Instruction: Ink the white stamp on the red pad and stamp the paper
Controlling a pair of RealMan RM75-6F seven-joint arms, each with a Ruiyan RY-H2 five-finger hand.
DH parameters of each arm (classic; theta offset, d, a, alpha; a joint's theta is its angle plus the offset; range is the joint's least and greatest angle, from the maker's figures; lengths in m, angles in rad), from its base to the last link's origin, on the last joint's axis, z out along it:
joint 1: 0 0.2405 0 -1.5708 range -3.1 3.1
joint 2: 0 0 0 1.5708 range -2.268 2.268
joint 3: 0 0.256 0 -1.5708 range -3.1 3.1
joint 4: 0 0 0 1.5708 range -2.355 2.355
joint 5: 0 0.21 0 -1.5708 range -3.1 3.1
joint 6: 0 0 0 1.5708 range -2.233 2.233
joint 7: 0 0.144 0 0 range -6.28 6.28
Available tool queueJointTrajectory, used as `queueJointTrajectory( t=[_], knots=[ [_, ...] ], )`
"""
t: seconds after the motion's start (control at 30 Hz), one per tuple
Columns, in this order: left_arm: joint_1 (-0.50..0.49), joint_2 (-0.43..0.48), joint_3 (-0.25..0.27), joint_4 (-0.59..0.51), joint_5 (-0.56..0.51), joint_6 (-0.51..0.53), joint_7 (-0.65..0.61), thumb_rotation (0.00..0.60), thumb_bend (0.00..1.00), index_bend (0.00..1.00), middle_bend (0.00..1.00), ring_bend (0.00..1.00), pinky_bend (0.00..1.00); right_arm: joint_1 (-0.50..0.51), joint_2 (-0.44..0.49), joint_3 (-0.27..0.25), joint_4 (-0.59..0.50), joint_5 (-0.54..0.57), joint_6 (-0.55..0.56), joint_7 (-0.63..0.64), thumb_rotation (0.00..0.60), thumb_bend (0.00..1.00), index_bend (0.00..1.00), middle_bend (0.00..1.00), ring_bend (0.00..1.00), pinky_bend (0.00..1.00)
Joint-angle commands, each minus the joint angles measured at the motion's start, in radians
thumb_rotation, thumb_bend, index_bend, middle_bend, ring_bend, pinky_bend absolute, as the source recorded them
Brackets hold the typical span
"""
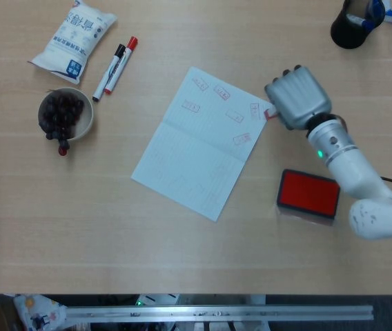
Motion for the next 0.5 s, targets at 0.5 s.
queueJointTrajectory(
  t=[0.5],
  knots=[
    [-0.005, -0.003, 0.004, -0.008, -0.003, -0.012, 0.015, 0.6, 0.17, 0.1, 0.1, 0.18, 0.1, -0.02, -0.063, -0.068, 0.174, 0.028, -0.084, -0.011, 0.6, 0.44, 0.73, 0.5, 0.39, 0.4]
  ],
)
